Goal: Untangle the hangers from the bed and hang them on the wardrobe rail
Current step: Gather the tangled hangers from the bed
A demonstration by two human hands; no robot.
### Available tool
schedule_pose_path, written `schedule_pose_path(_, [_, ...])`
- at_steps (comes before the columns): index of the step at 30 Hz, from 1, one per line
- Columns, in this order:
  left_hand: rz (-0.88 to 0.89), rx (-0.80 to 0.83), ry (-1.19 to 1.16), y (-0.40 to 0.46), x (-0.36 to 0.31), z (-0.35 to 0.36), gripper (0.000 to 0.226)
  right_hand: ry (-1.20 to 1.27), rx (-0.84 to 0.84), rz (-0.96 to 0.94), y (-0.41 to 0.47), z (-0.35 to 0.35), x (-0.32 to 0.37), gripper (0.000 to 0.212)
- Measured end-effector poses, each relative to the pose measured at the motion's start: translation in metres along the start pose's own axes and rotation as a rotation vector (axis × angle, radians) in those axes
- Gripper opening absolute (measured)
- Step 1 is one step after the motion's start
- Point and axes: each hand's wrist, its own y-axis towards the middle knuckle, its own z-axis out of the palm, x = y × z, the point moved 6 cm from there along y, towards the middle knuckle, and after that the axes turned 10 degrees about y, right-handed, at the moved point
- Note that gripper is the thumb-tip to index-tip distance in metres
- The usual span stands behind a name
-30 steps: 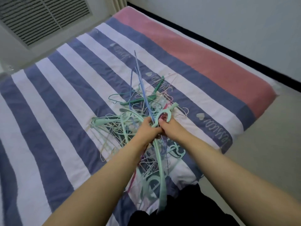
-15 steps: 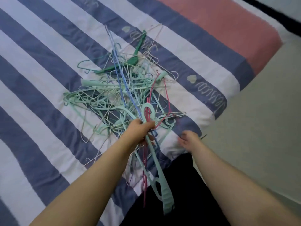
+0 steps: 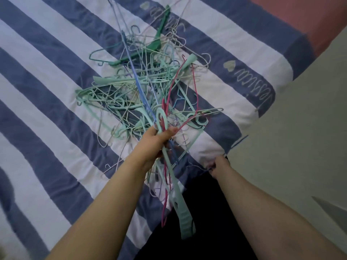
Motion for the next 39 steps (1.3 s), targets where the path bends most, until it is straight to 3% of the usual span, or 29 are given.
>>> schedule_pose_path(4, [-0.031, -0.021, -0.152, -0.018, 0.002, -0.005, 0.005, 0.158, 0.056, -0.015, -0.041, -0.003, 0.014, 0.033])
schedule_pose_path(9, [-0.027, -0.175, -0.138, -0.046, -0.011, -0.013, 0.024, 0.143, 0.205, -0.19, -0.106, 0.014, 0.047, 0.053])
schedule_pose_path(16, [0.117, -0.462, 0.122, -0.111, -0.045, -0.028, 0.029, -0.003, 0.301, -0.235, -0.171, 0.001, 0.076, 0.038])
schedule_pose_path(21, [0.292, -0.635, 0.035, -0.177, -0.07, -0.048, 0.023, -0.059, 0.399, -0.343, -0.212, -0.022, 0.093, 0.033])
schedule_pose_path(24, [0.367, -0.691, -0.016, -0.215, -0.079, -0.056, 0.022, -0.081, 0.515, -0.417, -0.246, -0.026, 0.103, 0.02])
schedule_pose_path(31, [0.494, -0.745, -0.107, -0.286, -0.099, -0.081, 0.03, -0.23, 0.674, -0.533, -0.319, -0.01, 0.113, 0.026])
schedule_pose_path(33, [0.544, -0.74, -0.115, -0.307, -0.11, -0.091, 0.023, -0.248, 0.692, -0.581, -0.332, -0.002, 0.117, 0.023])
schedule_pose_path(36, [0.61, -0.765, -0.093, -0.333, -0.126, -0.117, 0.024, -0.325, 0.712, -0.738, -0.354, 0.016, 0.128, 0.025])
schedule_pose_path(39, [0.688, -0.859, -0.168, -0.359, -0.136, -0.158, 0.023, -0.419, 0.759, -1.023, -0.397, 0.037, 0.136, 0.03])
